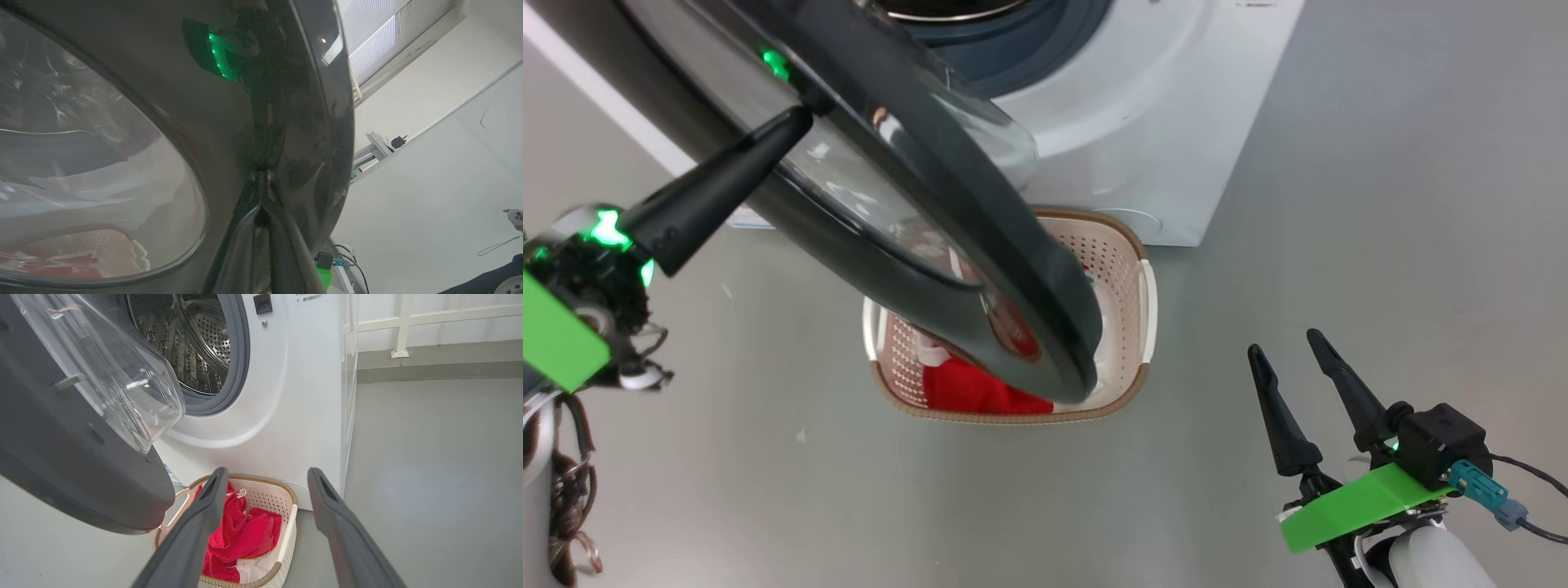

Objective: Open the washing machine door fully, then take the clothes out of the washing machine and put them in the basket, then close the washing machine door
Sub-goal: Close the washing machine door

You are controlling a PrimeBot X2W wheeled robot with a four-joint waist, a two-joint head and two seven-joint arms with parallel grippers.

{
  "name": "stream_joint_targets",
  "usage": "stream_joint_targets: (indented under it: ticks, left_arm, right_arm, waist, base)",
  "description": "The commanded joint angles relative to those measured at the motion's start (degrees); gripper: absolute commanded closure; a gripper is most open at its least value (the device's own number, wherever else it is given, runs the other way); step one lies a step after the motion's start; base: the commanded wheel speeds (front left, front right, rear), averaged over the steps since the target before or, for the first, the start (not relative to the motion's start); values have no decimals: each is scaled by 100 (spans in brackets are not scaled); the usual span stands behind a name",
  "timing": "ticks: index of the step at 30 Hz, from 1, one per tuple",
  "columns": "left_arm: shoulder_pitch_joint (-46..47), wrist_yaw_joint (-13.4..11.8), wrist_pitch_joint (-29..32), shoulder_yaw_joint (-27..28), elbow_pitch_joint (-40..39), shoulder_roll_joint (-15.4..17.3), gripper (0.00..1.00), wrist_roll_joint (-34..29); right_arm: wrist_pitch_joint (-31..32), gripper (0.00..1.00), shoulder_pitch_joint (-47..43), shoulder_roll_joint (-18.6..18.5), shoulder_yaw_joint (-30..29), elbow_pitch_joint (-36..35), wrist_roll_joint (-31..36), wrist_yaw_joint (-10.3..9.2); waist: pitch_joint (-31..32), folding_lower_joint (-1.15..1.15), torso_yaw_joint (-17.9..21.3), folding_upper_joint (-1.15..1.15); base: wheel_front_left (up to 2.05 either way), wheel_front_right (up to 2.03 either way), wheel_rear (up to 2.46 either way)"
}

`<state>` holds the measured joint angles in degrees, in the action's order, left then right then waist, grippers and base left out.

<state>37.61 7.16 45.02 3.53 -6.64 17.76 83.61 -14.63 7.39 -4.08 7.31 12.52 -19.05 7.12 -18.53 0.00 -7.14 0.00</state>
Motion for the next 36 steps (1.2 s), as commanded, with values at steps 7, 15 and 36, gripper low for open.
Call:
stream_joint_targets:
  ticks: [7,15,36]
  left_arm:
    - [430,33,-515,-139,50,450,100,-297]
    - [787,33,-1234,-598,359,707,100,-514]
    - [2013,33,-2956,-1549,1529,1441,100,-565]
  right_arm:
    - [-37,0,154,67,105,-162,55,36]
    - [-37,0,224,106,86,-190,28,36]
    - [-37,0,417,120,148,-284,-338,36]
  waist:
    - [-124,0,274,0]
    - [-245,0,487,0]
    - [-564,0,1146,0]
  base:
    - [0,0,0]
    - [0,0,0]
    - [0,0,0]
